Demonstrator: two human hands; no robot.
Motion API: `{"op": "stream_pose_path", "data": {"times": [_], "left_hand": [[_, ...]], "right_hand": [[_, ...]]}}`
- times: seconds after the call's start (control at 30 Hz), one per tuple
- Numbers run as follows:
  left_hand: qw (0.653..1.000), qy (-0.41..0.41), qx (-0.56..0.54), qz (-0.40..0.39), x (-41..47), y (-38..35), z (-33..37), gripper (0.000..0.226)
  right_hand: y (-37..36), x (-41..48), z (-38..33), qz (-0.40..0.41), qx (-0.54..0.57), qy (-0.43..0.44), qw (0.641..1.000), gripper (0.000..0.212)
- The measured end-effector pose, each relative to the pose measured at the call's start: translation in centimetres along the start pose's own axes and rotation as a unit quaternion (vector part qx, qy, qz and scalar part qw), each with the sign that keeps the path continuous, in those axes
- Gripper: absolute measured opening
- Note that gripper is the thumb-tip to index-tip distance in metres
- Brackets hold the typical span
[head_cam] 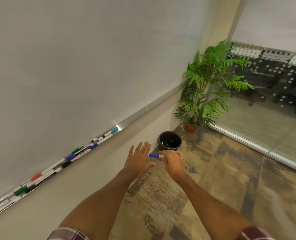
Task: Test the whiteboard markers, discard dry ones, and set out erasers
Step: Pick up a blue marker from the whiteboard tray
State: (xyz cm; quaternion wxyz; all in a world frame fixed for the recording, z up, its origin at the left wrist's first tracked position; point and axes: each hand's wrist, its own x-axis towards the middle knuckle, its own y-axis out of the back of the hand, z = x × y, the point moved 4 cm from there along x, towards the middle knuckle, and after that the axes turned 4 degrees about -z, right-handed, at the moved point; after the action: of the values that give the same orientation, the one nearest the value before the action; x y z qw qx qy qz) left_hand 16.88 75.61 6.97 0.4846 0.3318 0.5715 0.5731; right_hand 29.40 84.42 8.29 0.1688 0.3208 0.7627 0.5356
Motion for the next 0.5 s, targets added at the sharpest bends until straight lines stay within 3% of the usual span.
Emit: {"op": "stream_pose_path", "data": {"times": [0.2, 0.5], "left_hand": [[0.998, -0.022, 0.054, 0.0, 6.2, -1.5, 2.4, 0.088], [0.996, -0.078, 0.043, -0.019, 17.2, -2.1, 4.6, 0.082]], "right_hand": [[-0.1, 1.5, 4.6, -0.002, -0.006, -0.021, 1.0, 0.039], [-1.3, 8.9, 11.4, 0.008, -0.001, -0.043, 0.999, 0.045]]}}
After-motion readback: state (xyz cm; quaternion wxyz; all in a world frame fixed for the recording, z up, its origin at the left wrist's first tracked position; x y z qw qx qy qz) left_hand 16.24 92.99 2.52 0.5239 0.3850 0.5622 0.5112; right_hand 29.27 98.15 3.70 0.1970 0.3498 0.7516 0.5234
